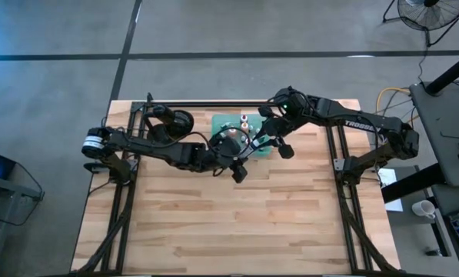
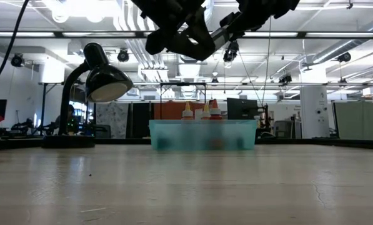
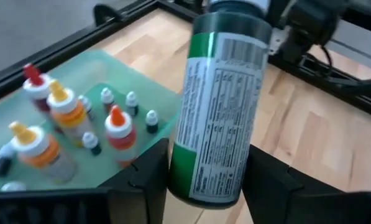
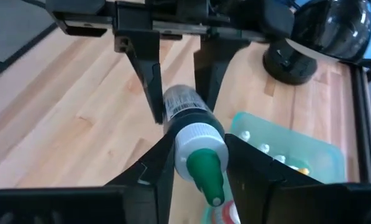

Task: Pick & Place food coloring
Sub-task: Put the big green food coloring bottle into the bin

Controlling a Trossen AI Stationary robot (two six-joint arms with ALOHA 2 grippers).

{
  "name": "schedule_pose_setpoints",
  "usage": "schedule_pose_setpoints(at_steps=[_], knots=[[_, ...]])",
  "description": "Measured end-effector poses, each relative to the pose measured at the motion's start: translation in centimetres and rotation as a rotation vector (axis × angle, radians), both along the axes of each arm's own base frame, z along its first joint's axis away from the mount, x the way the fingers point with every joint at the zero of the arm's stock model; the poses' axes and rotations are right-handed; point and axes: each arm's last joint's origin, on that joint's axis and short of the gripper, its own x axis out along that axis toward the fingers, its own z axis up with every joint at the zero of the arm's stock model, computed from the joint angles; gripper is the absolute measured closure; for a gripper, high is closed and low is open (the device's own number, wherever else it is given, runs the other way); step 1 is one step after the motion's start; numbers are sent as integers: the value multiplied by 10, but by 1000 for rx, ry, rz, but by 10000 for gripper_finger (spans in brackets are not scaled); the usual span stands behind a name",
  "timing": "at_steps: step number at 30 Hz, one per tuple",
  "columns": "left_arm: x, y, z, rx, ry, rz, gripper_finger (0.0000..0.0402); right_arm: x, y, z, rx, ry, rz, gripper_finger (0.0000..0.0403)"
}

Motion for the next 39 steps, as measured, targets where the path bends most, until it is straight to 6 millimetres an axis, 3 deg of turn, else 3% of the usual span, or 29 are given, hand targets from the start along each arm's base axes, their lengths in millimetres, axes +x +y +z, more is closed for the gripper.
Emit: schedule_pose_setpoints(at_steps=[5, 13, 24, 32, 39], knots=[[-13, -7, -7, -25, 91, 103, 218, -1, -2, 0, -50, 13, -51, 292], [-38, -42, -18, -139, 148, 289, 182, 10, -15, -4, -185, 118, -331, 292], [-75, -60, -33, -309, 213, 633, 182, 80, -34, -13, -73, 439, -492, 291], [-93, -80, -55, -340, 242, 599, 182, 119, -36, -31, -99, 645, -522, 291], [-117, -87, -86, -404, 215, 667, 182, 143, -39, -57, -66, 701, -552, 291]])
